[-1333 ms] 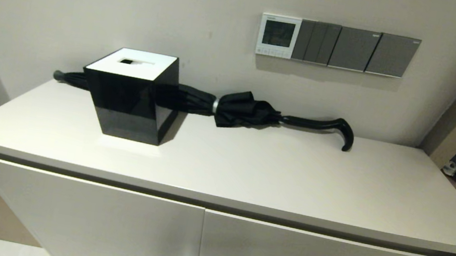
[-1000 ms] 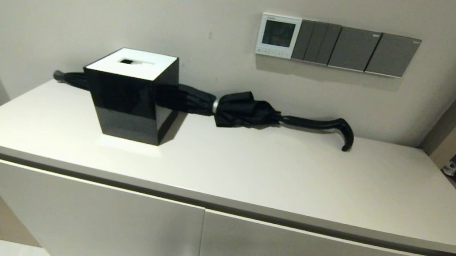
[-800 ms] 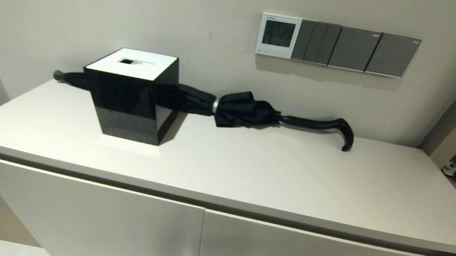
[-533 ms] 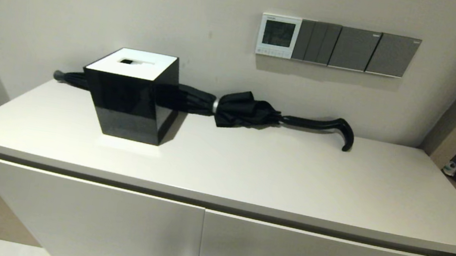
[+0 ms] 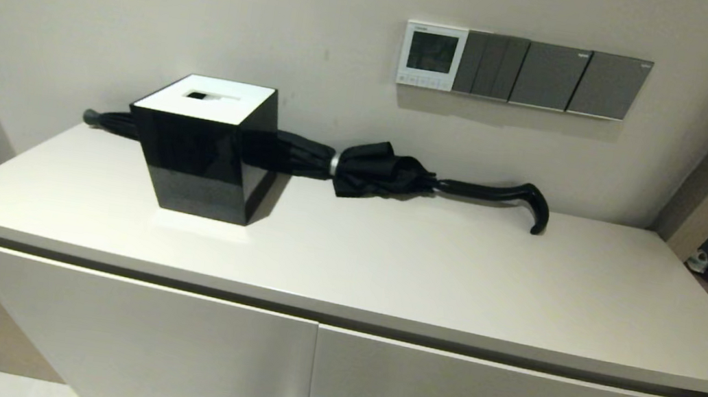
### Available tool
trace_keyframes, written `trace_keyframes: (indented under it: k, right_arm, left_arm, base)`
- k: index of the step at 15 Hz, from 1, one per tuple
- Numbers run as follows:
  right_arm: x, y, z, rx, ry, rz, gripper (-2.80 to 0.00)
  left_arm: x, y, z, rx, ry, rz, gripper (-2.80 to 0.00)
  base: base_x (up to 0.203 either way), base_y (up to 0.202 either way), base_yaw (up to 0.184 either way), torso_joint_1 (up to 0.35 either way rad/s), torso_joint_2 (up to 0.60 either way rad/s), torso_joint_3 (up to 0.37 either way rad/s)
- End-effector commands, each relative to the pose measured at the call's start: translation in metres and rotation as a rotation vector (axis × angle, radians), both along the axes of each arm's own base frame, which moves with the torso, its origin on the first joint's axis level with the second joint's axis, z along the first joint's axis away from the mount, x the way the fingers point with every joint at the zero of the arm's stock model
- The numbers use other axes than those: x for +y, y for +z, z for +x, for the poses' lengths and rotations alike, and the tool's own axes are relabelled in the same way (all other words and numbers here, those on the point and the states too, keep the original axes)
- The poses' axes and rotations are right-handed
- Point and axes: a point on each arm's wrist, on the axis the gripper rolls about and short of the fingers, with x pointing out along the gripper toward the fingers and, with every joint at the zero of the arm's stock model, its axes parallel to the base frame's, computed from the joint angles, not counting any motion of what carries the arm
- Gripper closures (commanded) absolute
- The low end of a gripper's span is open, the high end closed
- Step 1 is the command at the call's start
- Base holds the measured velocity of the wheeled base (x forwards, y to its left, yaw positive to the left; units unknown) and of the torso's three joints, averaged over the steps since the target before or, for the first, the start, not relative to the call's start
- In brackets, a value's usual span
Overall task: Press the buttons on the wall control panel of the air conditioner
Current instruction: Turn on the central air conditioner
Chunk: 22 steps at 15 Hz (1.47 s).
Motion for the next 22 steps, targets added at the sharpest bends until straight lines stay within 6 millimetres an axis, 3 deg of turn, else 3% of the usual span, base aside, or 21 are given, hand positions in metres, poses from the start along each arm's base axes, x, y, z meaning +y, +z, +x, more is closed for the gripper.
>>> trace_keyframes:
  k: [1, 4, 7, 13, 18, 22]
  right_arm:
    - [0.000, 0.035, 0.044, 0.102, 0.004, 0.014, 0.00]
    - [0.001, 0.088, 0.098, 0.113, 0.012, 0.112, 0.00]
    - [0.010, 0.126, 0.161, 0.149, 0.080, 0.179, 0.00]
    - [0.063, 0.149, 0.293, 0.255, 0.211, 0.210, 0.00]
    - [0.102, 0.135, 0.357, 0.317, 0.248, 0.204, 0.00]
    - [0.115, 0.139, 0.371, 0.291, 0.266, 0.197, 0.00]
  left_arm:
    - [0.000, 0.000, 0.000, 0.000, 0.000, 0.001, 0.00]
    - [0.000, 0.000, 0.000, 0.000, 0.000, 0.001, 0.00]
    - [0.000, 0.000, 0.000, 0.000, 0.000, 0.001, 0.00]
    - [0.000, 0.000, 0.000, 0.000, 0.000, 0.001, 0.00]
    - [0.000, 0.000, 0.000, 0.000, 0.000, 0.001, 0.00]
    - [0.000, 0.000, 0.000, 0.000, 0.000, 0.001, 0.00]
  base:
    - [0.000, 0.000, 0.000, 0.000, 0.00, 0.000]
    - [0.000, 0.000, 0.000, 0.000, 0.00, 0.000]
    - [0.000, 0.000, 0.000, 0.000, 0.00, 0.000]
    - [0.000, 0.000, 0.000, 0.000, 0.00, 0.000]
    - [0.000, 0.000, 0.000, 0.000, 0.00, 0.000]
    - [0.000, 0.000, 0.000, 0.000, 0.00, 0.000]
